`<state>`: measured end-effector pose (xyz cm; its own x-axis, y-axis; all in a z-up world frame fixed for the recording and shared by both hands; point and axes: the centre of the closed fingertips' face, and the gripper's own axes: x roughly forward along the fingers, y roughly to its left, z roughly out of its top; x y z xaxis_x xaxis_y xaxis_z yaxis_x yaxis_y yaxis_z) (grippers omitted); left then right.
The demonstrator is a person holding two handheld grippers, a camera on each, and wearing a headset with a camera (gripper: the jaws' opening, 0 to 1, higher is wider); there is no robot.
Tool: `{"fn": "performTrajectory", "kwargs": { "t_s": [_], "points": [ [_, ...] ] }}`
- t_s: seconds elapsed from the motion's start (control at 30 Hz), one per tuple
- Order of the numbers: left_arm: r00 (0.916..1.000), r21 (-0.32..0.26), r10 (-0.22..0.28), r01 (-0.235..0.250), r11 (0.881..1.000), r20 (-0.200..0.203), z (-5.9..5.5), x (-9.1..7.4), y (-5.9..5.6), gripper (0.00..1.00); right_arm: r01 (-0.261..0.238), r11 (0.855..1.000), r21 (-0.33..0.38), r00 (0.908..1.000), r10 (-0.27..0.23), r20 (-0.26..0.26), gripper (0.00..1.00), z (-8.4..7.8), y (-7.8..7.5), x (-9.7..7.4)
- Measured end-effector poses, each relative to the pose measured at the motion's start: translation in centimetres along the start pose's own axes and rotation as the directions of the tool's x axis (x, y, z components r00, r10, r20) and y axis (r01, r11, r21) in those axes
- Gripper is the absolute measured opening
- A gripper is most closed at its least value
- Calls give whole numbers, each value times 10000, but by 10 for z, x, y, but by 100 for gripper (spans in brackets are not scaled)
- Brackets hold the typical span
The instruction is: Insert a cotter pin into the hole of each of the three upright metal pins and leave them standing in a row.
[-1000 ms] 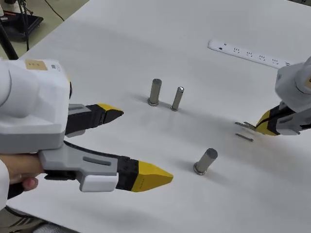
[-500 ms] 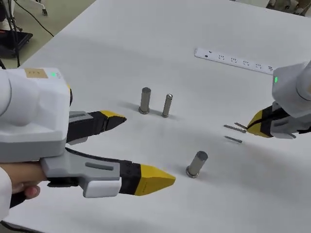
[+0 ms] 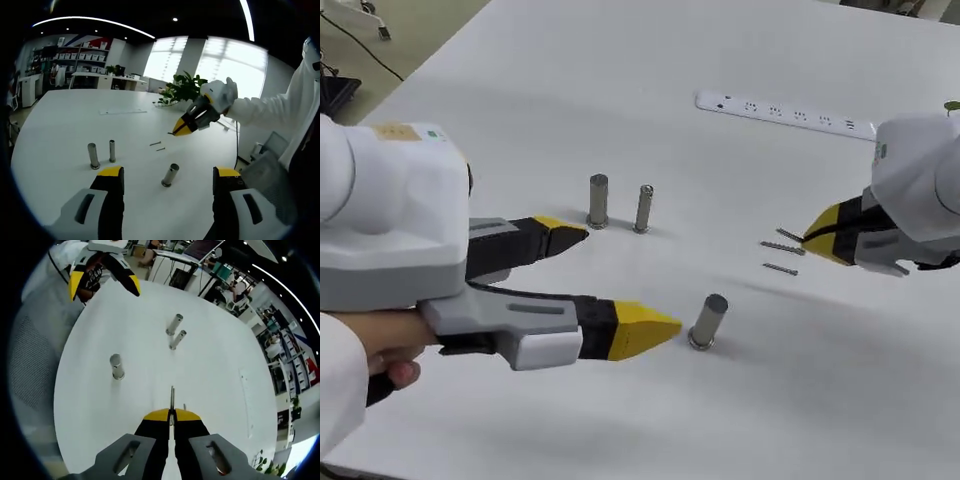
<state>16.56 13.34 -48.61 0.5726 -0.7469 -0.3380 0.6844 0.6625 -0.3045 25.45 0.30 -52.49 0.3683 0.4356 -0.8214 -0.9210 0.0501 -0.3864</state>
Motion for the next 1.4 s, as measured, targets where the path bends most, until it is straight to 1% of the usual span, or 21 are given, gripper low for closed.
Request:
{"fn": "performTrajectory", "kwargs": {
  "t_s": [0.1, 0.13, 0.2, 0.27, 0.33, 0.4, 0.43, 0.47, 0.53, 0.63, 0.73, 0.8, 0.93, 1.03, 1.07, 1.1, 1.13, 1.23, 1.3, 1.4],
  "points": [
    [9999, 5, -68, 68, 10000, 125, 5, 4, -1, 64, 90, 9999, -94, 9996, -87, 256, 0, 8, 4, -6],
    [9997, -85, -143, 144, 9999, 196, 7, 7, -1, 62, 110, 9999, -116, 9994, -106, 321, 0, 10, 5, -7],
    [9993, -213, -198, 205, 9996, 324, 11, 11, -2, 58, 190, 9996, -187, 9989, -182, 426, 0, 10, 3, -5],
    [9988, -256, -267, 278, 9993, 418, 16, 14, -2, 54, 200, 9996, -191, 9985, -190, 517, 0, 13, 5, -7],
    [9976, -330, -410, 430, 9985, 565, 21, 18, -4, 51, 252, 9994, -220, 9979, -239, 609, 0, 16, 8, -9],
    [9966, -419, -544, 571, 9975, 624, 25, 22, -6, 48, 347, 9989, -326, 9970, -324, 699, 0, 19, 10, -12],
    [9959, -335, -552, 577, 9978, 710, 28, 23, -7, 45, 361, 9988, -318, 9967, -336, 742, 0, 21, 11, -14],
    [9940, -24, -591, 596, 9982, 916, 34, 26, -4, 41, 430, 9987, -273, 9955, -405, 857, 0, 24, 11, -16],
    [9934, -150, -672, 688, 9975, 932, 37, 28, -6, 37, 502, 9984, -257, 9942, -475, 961, 0, 26, 12, -17],
    [9909, -234, -869, 898, 9957, 1030, 42, 35, -9, 35, 589, 9979, -259, 9924, -557, 1096, 0, 30, 14, -19],
    [9903, -235, -1031, 1057, 9941, 934, 43, 41, -13, 32, 766, 9965, -327, 9898, -720, 1232, 0, 34, 15, -21],
    [9898, -276, -1111, 1140, 9931, 894, 42, 45, -15, 30, 821, 9962, -299, 9880, -774, 1335, 0, 39, 19, -24],
    [9884, -471, -1306, 1345, 9898, 772, 41, 52, -20, 23, 968, 9939, -526, 9851, -882, 1473, 0, 48, 25, -28],
    [9880, -544, -1372, 1412, 9885, 711, 40, 55, -22, 21, 927, 9945, -494, 9831, -836, 1631, 0, 53, 29, -29],
    [9867, -577, -1477, 1517, 9867, 677, 40, 57, -24, 21, 857, 9953, -453, 9815, -765, 1758, 0, 57, 32, -31],
    [9863, -592, -1507, 1547, 9862, 667, 40, 57, -25, 20, 865, 9951, -484, 9813, -767, 1768, 0, 58, 33, -31],
    [9848, -557, -1608, 1646, 9848, 662, 40, 58, -27, 19, 906, 9941, -604, 9804, -784, 1808, 0, 61, 35, -32],
    [9804, -466, -1881, 1908, 9805, 579, 39, 59, -34, 15, 913, 9935, -676, 9778, -766, 1952, 0, 68, 38, -34],
    [9793, -506, -1950, 1977, 9789, 539, 38, 60, -35, 12, 957, 9922, -804, 9775, -783, 1960, 0, 69, 38, -32],
    [9783, -551, -2013, 2039, 9774, 494, 37, 61, -37, 10, 944, 9916, -879, 9772, -754, 1985, 0, 71, 39, -32]
  ]
}}
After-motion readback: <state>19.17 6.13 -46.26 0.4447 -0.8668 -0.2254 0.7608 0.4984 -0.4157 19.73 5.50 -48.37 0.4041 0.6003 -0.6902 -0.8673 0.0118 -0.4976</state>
